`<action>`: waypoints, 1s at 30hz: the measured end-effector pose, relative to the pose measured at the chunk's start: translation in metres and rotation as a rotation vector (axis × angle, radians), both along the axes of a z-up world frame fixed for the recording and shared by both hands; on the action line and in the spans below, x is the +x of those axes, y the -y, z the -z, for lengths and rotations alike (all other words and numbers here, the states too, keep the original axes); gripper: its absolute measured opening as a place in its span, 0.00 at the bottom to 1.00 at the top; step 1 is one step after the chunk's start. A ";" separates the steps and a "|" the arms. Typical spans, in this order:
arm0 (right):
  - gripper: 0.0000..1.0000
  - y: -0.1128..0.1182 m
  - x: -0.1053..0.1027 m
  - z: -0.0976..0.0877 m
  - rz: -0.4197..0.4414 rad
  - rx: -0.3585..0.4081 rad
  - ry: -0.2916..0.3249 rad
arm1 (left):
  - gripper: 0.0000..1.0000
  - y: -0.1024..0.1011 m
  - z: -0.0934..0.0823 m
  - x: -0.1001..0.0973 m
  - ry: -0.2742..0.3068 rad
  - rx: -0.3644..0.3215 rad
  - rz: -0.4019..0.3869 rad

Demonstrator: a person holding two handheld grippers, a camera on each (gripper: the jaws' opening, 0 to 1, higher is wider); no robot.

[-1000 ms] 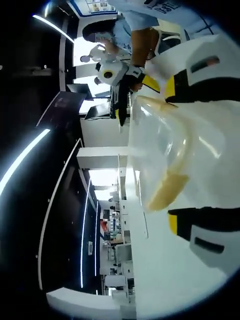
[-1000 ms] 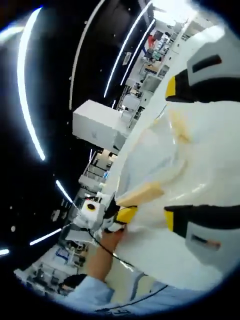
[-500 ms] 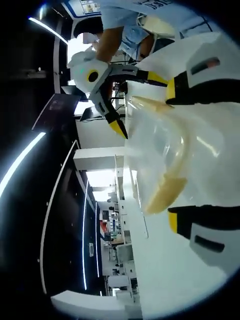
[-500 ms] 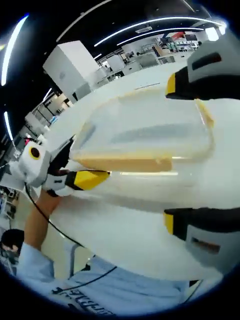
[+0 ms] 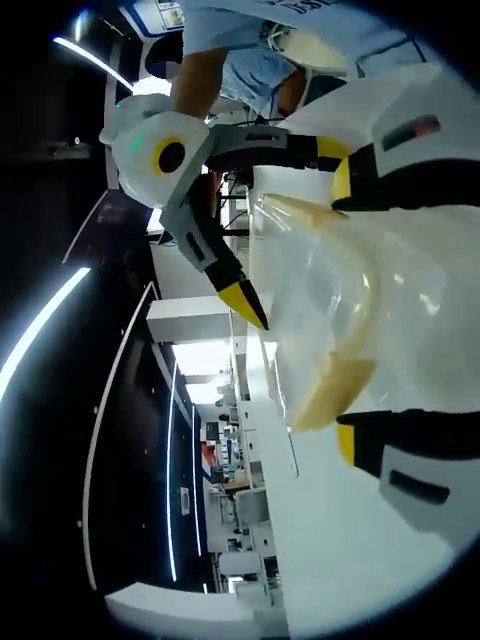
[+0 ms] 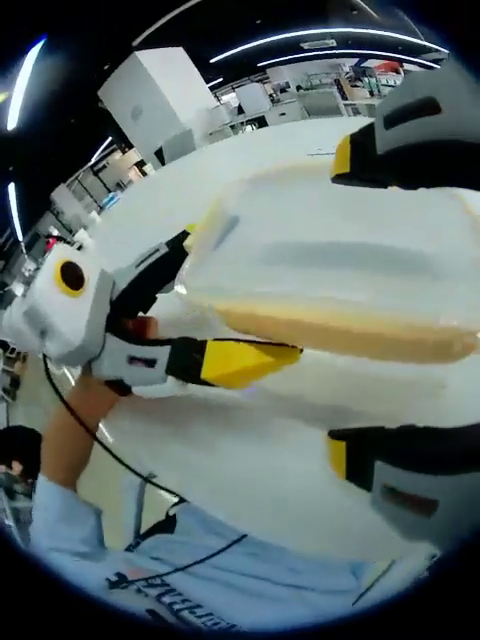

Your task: Snap each plastic latch of the storage box into its locked position after aligning the lid with the box until every specified latch is closed and the lid sits flush.

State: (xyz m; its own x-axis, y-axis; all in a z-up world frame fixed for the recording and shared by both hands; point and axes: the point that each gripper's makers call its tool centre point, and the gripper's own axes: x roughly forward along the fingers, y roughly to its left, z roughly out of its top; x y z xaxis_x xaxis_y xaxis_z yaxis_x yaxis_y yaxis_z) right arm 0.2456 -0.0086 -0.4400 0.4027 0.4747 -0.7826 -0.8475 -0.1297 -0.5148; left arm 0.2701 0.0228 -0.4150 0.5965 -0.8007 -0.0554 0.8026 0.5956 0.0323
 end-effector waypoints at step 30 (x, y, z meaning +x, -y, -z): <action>0.99 -0.036 0.004 0.013 -0.066 -0.291 0.053 | 0.89 -0.003 0.002 -0.007 -0.008 0.015 -0.002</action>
